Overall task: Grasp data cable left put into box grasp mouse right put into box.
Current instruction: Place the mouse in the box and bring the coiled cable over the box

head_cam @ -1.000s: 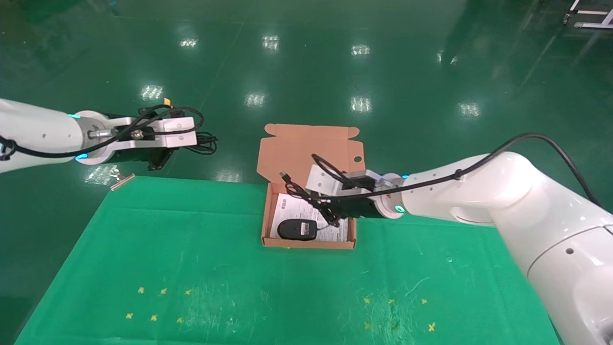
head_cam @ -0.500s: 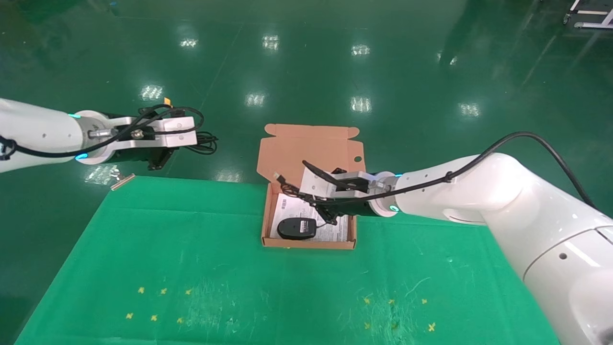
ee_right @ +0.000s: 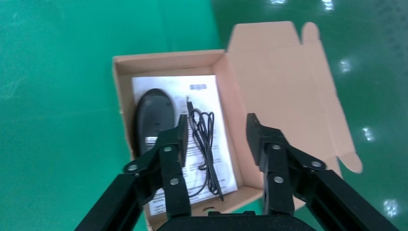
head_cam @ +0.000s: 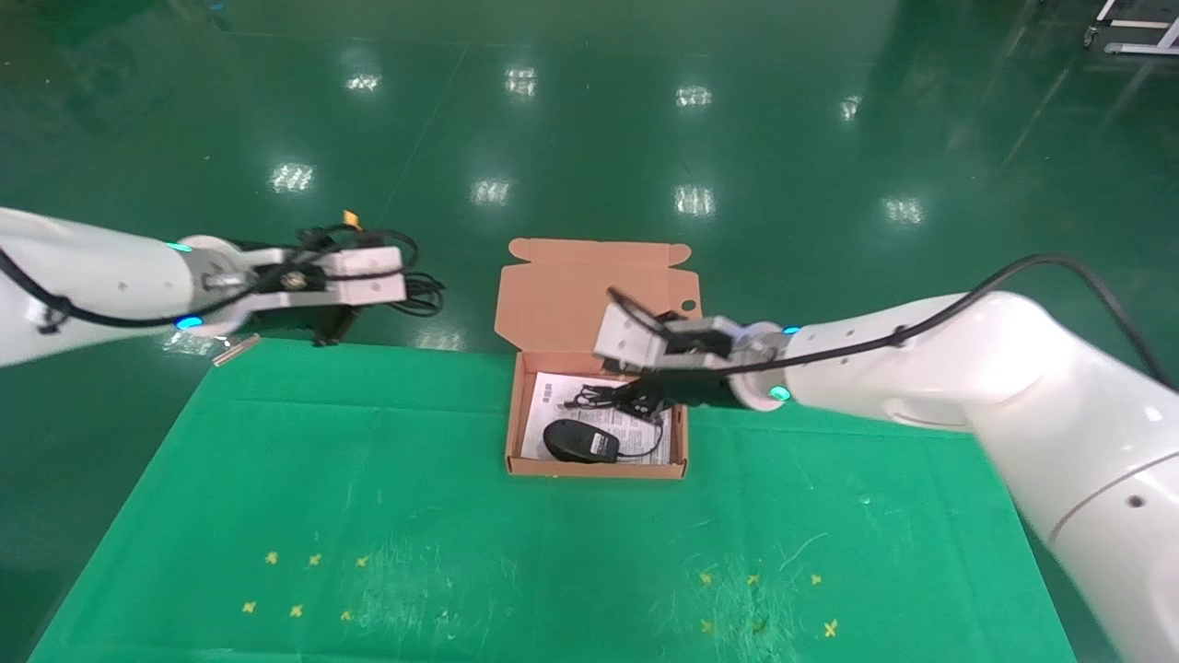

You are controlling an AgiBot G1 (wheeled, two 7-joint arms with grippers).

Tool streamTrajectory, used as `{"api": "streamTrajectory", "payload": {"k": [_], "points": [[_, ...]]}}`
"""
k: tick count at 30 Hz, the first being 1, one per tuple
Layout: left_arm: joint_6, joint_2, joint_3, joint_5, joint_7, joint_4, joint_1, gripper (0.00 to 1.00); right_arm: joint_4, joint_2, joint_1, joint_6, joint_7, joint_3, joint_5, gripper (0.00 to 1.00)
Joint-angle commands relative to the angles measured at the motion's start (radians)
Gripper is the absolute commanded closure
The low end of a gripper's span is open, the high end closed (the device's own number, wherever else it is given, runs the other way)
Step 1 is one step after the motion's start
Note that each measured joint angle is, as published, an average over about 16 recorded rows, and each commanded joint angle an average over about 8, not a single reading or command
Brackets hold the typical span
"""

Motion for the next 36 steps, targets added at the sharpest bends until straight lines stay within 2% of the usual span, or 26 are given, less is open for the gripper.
{"api": "streamTrajectory", "payload": {"k": [1,12,21,28,34,36], "points": [[-0.006,0.006,0.001,-0.006,-0.001,-0.006,0.011,1.0,0.006,0.011,0.003,0.0,0.009,0.007,0.01,0.0],[-0.196,0.126,0.024,-0.038,0.072,0.068,0.108,1.0,0.089,0.157,0.019,0.01,0.135,0.033,0.01,0.0],[-0.364,0.267,0.063,-0.088,0.176,0.233,0.157,1.0,0.274,0.329,-0.002,-0.001,0.302,0.033,-0.03,0.0],[-0.454,0.299,0.146,-0.196,0.239,0.297,0.174,1.0,0.449,0.443,-0.036,-0.001,0.455,0.027,-0.076,0.0],[-0.519,0.304,0.244,-0.283,0.24,0.325,0.163,1.0,0.57,0.502,-0.057,0.005,0.562,0.019,-0.128,0.0],[-0.533,0.304,0.268,-0.303,0.236,0.329,0.157,0.76,0.595,0.511,-0.059,0.005,0.583,0.016,-0.145,0.0]]}}
